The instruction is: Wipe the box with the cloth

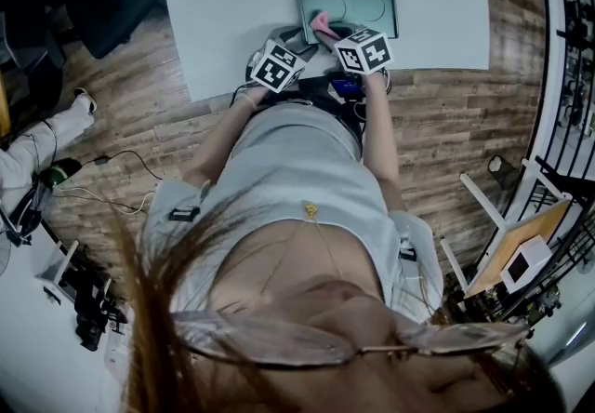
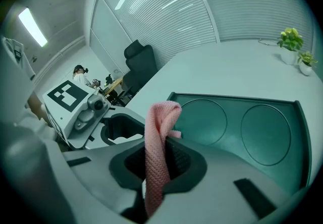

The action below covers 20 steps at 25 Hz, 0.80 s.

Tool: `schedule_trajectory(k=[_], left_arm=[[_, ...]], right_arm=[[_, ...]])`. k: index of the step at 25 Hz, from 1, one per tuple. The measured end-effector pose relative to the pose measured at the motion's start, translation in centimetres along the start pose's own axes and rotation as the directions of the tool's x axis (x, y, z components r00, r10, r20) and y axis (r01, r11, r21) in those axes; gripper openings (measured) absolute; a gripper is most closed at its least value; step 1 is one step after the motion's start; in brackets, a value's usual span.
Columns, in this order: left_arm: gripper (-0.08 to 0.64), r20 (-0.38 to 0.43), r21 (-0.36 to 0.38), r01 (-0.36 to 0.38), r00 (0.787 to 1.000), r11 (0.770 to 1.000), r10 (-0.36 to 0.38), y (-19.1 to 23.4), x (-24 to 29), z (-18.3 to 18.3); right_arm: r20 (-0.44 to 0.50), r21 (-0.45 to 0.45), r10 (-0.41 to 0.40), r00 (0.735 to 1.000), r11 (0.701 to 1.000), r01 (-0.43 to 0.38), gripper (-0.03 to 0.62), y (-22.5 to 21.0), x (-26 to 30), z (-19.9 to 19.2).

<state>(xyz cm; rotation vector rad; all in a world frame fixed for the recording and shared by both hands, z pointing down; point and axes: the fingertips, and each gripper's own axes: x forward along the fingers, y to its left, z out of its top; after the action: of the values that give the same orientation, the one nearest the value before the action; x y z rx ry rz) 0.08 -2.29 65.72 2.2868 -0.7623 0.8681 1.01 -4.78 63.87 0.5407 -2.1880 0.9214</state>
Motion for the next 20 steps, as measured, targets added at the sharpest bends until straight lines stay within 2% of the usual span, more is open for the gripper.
schedule_trajectory(k=[5, 13, 17, 20], left_arm=[[0.245, -0.003, 0.0, -0.001, 1.0, 1.0, 0.001, -0.2, 0.1, 0.1], [0.245, 0.026, -0.006, -0.013, 1.0, 1.0, 0.013, 0.1, 0.2, 0.5], [0.246, 0.02, -0.01, -0.023, 1.0, 1.0, 0.023, 0.1, -0.1, 0.7], [0.245, 0.046, -0.019, -0.046, 0.998, 0.999, 0.047, 0.5, -0.8, 1.4]], right_arm=[[0.0, -0.028, 0.011, 1.0, 1.0, -0.011, 0.04, 1.0, 0.7, 0.2], [0.054, 0.001, 0.014, 0.998, 1.0, -0.014, 0.04, 1.6, 1.1, 0.6], [0.077, -0.076, 0.01, 0.997, 0.997, -0.004, 0.041, 1.7, 0.9, 0.7], [0.109, -0.152, -0.026, 0.994, 0.988, 0.043, 0.041, 1.0, 0.2, 1.1]])
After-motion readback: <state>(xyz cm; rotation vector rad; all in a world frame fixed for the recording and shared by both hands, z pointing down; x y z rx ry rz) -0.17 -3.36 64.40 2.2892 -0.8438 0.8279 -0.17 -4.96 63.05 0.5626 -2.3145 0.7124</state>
